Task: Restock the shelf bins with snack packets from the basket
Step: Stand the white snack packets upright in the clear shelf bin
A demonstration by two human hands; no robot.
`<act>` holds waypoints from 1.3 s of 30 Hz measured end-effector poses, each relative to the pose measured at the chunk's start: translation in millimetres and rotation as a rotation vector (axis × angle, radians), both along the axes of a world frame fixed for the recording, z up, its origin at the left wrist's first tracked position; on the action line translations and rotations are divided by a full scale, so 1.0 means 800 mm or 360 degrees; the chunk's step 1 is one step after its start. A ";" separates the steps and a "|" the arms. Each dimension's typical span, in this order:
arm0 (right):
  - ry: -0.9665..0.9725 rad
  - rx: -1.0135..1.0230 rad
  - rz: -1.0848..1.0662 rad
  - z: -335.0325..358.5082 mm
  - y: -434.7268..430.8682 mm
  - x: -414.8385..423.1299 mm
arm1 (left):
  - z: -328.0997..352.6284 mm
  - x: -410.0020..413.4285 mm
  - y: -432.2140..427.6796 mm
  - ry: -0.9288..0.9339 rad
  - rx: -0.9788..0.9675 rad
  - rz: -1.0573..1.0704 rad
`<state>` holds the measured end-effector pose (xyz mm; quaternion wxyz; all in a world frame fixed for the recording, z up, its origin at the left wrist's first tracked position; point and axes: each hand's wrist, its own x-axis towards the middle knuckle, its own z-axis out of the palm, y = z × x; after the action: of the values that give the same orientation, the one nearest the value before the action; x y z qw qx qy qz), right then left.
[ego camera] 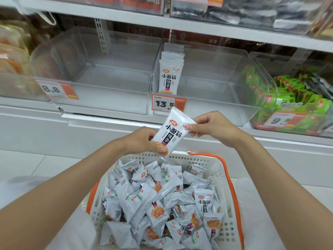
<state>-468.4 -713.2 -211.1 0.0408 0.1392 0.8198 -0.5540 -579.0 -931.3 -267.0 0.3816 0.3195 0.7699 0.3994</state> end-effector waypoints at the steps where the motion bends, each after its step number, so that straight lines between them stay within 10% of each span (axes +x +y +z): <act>1: 0.0068 0.0014 -0.0026 0.009 -0.002 -0.001 | 0.008 -0.002 0.001 0.0044 0.0052 0.0019; 13: 0.0932 0.0145 -0.0338 0.145 0.021 -0.074 | 0.129 -0.093 0.030 0.0804 0.0631 0.0681; 29: 0.0296 0.0133 -0.0454 0.036 0.023 -0.189 | 0.149 -0.168 0.110 0.1543 -0.0095 0.0487; 39: 0.0104 0.0336 -0.0439 0.023 0.021 -0.194 | 0.130 -0.163 0.108 0.1619 -0.0010 0.0685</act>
<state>-623.9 -696.4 -192.6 -0.0771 0.2357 0.8475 -0.4694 -709.5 -844.8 -162.7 -0.1279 0.3065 0.9063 0.2615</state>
